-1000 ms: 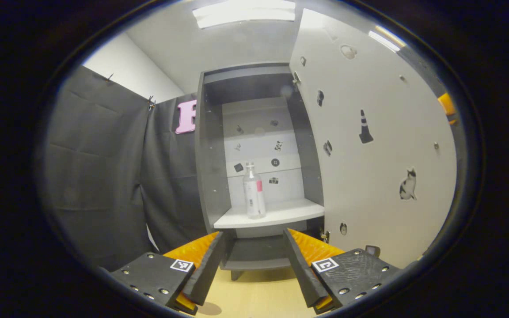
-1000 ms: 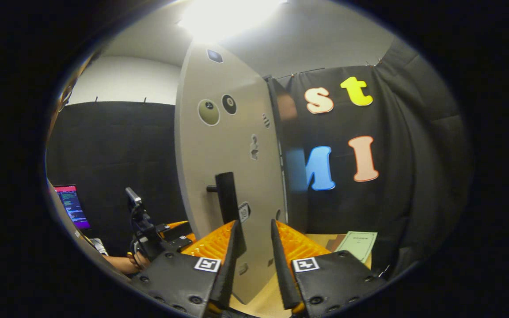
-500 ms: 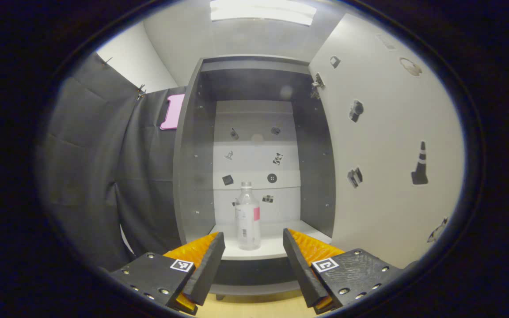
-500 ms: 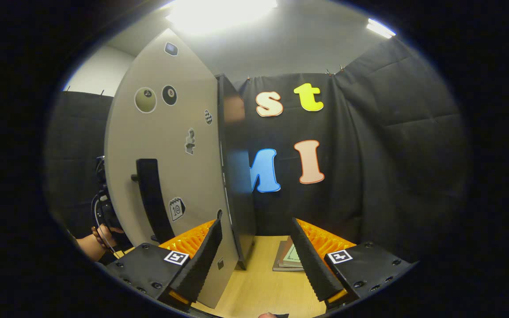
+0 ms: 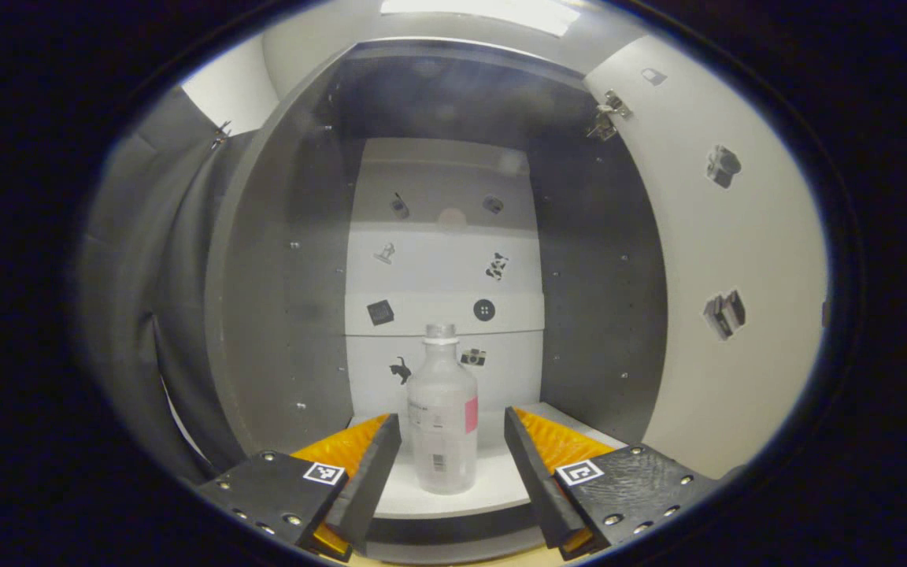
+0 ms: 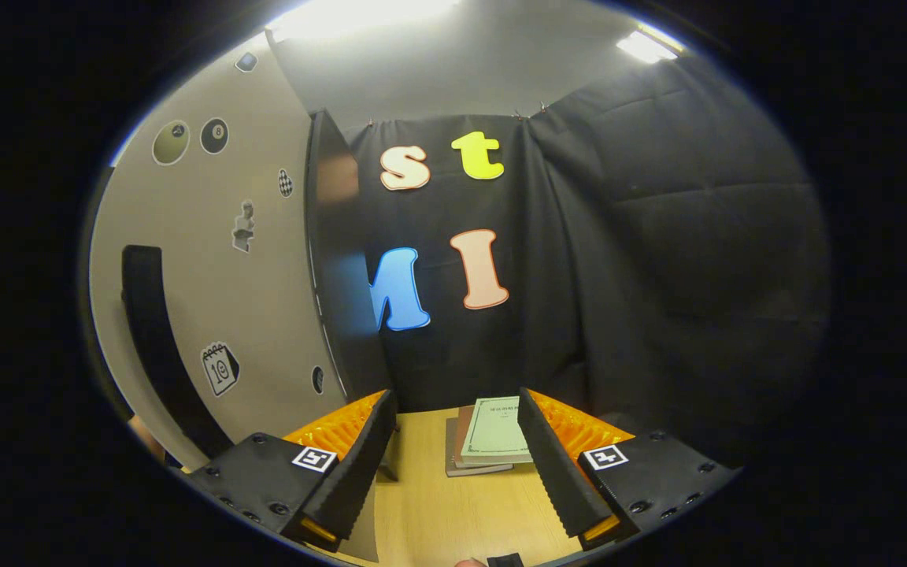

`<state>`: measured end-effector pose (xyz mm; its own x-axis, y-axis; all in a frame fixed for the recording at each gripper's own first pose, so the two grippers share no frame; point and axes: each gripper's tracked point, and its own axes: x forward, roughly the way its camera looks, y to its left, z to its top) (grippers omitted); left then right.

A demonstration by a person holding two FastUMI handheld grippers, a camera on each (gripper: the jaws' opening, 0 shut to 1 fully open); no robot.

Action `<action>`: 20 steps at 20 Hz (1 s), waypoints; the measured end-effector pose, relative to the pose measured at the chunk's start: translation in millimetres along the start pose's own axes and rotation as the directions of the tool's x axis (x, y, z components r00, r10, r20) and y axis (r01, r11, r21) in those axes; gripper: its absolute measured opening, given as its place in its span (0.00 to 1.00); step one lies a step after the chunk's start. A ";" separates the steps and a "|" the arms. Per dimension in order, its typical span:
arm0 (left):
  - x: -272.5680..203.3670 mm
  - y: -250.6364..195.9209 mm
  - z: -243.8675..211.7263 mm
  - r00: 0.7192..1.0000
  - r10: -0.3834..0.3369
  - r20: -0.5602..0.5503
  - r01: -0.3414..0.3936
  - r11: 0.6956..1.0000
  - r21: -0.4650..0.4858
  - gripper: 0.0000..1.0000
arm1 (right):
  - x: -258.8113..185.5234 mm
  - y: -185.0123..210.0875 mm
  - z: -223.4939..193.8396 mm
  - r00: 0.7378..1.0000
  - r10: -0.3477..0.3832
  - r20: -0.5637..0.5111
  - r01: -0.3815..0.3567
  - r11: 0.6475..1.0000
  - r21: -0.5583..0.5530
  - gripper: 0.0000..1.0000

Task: Open the cabinet door with the right hand, grasp the bottle in the cabinet with the left hand and place it on the coaster, then close the cabinet door with the right hand.

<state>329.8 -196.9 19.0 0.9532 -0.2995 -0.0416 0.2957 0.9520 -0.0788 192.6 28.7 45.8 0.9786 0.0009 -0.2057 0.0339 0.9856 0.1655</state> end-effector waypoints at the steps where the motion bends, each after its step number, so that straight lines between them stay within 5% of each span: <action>1: 10.5 3.5 -5.8 1.000 -0.001 -0.011 0.001 1.000 0.006 0.80 | 2.2 -0.1 -1.1 1.000 -0.018 -0.002 0.018 1.000 0.005 0.98; 9: 56.3 5.1 -37.3 0.995 -0.051 -0.088 0.052 0.999 0.009 0.84 | 2.3 -10.1 -16.2 0.993 -0.111 -0.041 0.111 0.994 0.015 0.98; 11: 52.7 2.0 -34.5 0.994 -0.078 -0.079 0.077 0.997 -0.020 0.74 | 0.6 -14.0 -17.1 0.992 -0.119 -0.047 0.120 0.993 0.021 0.98; 20: -16.6 45.1 9.7 0.999 0.044 0.025 -0.042 0.998 -0.046 0.74 | 3.6 -11.0 -11.7 0.998 -0.028 -0.053 0.029 0.999 0.020 0.98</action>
<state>327.9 -148.4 25.8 0.9665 -0.2559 -0.0199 0.2517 0.9600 -0.1227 193.3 19.8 31.9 0.9652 -0.0180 -0.2609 0.0666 0.9816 0.1787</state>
